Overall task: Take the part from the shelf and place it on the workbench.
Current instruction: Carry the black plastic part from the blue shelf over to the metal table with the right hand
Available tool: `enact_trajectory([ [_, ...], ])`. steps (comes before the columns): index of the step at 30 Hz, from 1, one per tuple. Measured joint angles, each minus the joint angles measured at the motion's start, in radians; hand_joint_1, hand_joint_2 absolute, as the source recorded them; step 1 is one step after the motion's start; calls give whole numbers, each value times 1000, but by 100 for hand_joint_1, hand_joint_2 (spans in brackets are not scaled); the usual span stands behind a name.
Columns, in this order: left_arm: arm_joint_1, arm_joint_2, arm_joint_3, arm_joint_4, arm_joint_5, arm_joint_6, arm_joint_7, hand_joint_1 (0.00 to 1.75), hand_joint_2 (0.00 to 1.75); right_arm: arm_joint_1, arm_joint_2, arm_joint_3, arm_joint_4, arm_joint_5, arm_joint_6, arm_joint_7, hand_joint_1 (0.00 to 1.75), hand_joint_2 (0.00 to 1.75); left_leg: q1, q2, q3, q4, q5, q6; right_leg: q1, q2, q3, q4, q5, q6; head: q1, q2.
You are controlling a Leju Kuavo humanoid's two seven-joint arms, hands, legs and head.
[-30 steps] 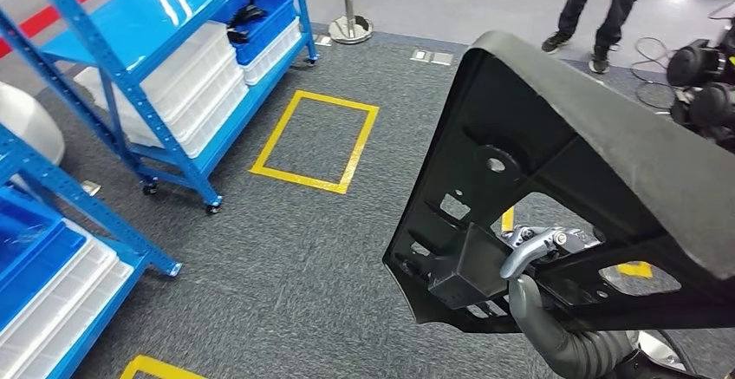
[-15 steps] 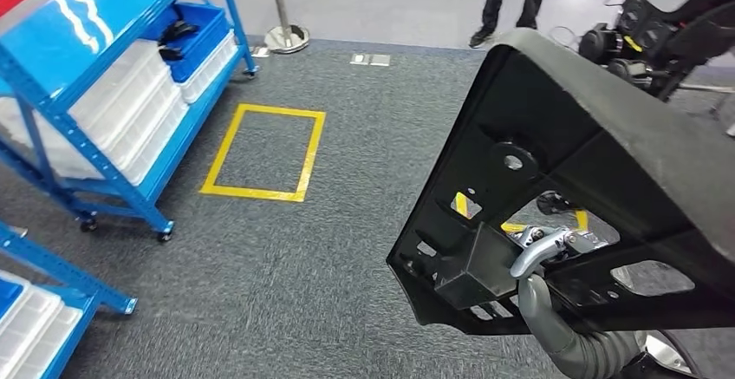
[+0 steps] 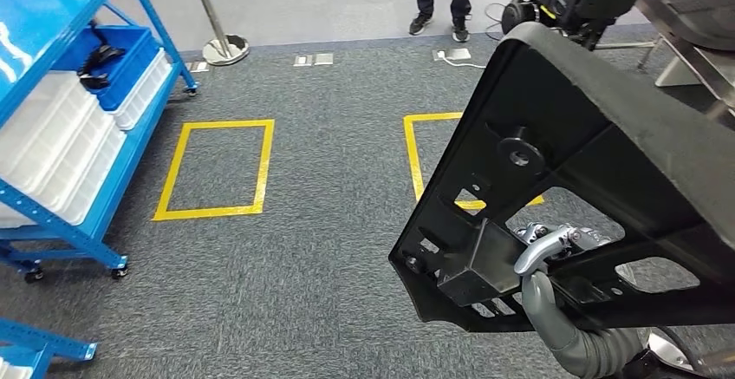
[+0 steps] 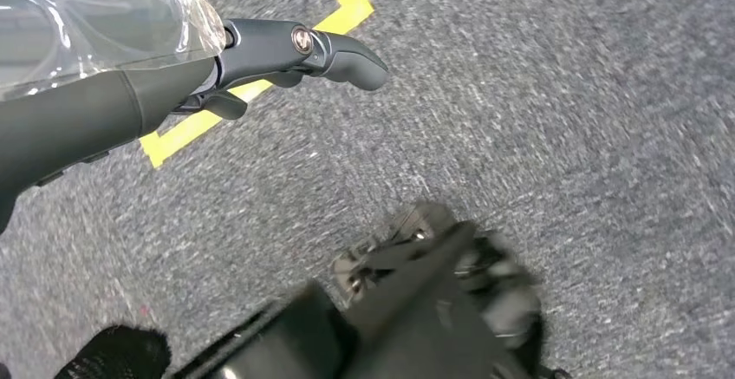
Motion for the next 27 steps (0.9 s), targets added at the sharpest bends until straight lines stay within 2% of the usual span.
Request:
enact_trajectory([
  [1,0,0,0,0,0,0,0,0,175,0,0,-1,0,0,0,3,175,175,-1,-4,-26,54,-16,2,2,13,-2,0,2,-2,0,0],
  [2,-1,0,0,0,0,0,0,0,175,-1,0,-1,0,0,0,8,175,175,-2,-5,-35,70,-11,6,4,26,-4,0,3,-4,0,0],
  [3,-2,0,0,0,0,0,0,0,175,-3,0,-1,0,0,1,14,175,175,-4,-9,-23,44,12,12,6,41,-4,0,5,-5,0,0],
  [4,-3,0,0,0,0,0,0,0,175,-6,0,-2,0,0,1,18,175,175,-7,-18,6,-19,48,20,7,55,-4,0,6,-5,0,0],
  [6,-4,0,0,0,1,0,0,0,175,-12,0,-2,0,0,1,23,175,175,-13,-67,74,-168,112,37,6,82,-5,1,10,-2,0,0],
  [7,-4,0,0,0,1,1,0,0,175,-14,0,-2,0,1,1,25,175,175,-15,-87,94,-215,128,42,5,94,-8,1,13,2,0,0],
  [8,-4,0,0,0,2,1,0,0,175,-16,0,-2,0,1,1,26,175,175,-17,-98,102,-237,132,44,2,105,-13,1,16,6,0,0],
  [10,-5,0,0,0,3,1,0,0,175,-17,0,-3,0,1,2,28,175,175,-18,-80,105,-249,138,47,-2,127,-20,-1,23,18,0,0],
  [11,-5,-1,0,0,3,1,0,0,175,-17,0,-3,0,1,2,28,175,175,-17,-69,108,-258,144,48,-1,117,-24,4,21,22,1,0],
  [12,-5,-2,0,0,3,1,0,0,175,-19,0,-3,0,1,3,28,175,175,-15,-56,111,-267,151,51,2,94,-35,24,7,25,2,0],
  [14,-2,-5,0,0,3,1,0,0,175,-23,0,-4,0,1,3,29,175,175,-14,-28,114,-278,159,54,6,29,-80,121,-54,29,4,0],
  [15,-1,-5,0,0,3,1,0,0,175,-26,0,-4,1,1,3,29,175,175,-14,-13,112,-278,159,55,5,12,-110,188,-88,33,5,0],
  [16,1,-5,0,0,3,1,0,0,175,-26,0,-4,1,1,3,29,175,175,-13,3,111,-277,159,55,2,4,-134,244,-111,37,5,0],
  [17,1,-5,0,0,3,1,0,0,175,-26,0,-4,1,1,3,29,175,175,-13,18,110,-277,158,54,-2,-1,-144,273,-117,41,5,0],
  [18,2,-6,0,0,3,1,0,0,175,-26,0,-4,2,1,3,29,175,175,-11,32,109,-276,157,52,-7,-5,-134,262,-105,46,5,0],
  [19,2,-6,0,0,3,1,0,0,175,-26,0,-3,2,1,3,30,175,175,-8,45,109,-273,155,48,-12,-14,-104,213,-78,52,5,0],
  [20,2,-7,0,0,3,1,0,0,175,-26,0,-3,2,1,3,30,175,175,-8,57,110,-268,151,42,-16,-37,-61,142,-51,59,5,0],
  [21,3,-6,0,0,3,1,0,0,175,-28,0,-3,2,1,3,30,175,175,-9,67,109,-260,144,34,-16,-56,-23,76,-30,60,5,0],
  [22,3,-6,0,0,3,0,0,0,175,-29,0,-3,2,1,3,30,175,175,-10,76,109,-253,137,26,-16,-70,2,31,-20,57,5,0],
  [23,4,-5,0,0,3,0,1,0,175,-30,0,-4,2,1,3,30,175,175,-13,85,109,-247,132,20,-14,-77,11,11,-19,49,5,0],
  [25,4,-4,-1,0,3,0,1,0,175,-31,1,-4,2,1,3,30,175,175,-12,100,110,-244,128,14,-10,-55,5,11,-21,29,4,0],
  [26,4,-4,-1,0,3,0,1,0,175,-31,1,-4,2,1,3,30,175,175,-8,95,110,-238,122,10,-9,-45,3,11,-19,23,4,0],
  [27,3,-5,-1,0,3,0,1,0,175,-32,1,-4,2,1,3,30,175,175,-4,77,102,-218,107,6,-9,-35,1,11,-17,17,4,0],
])
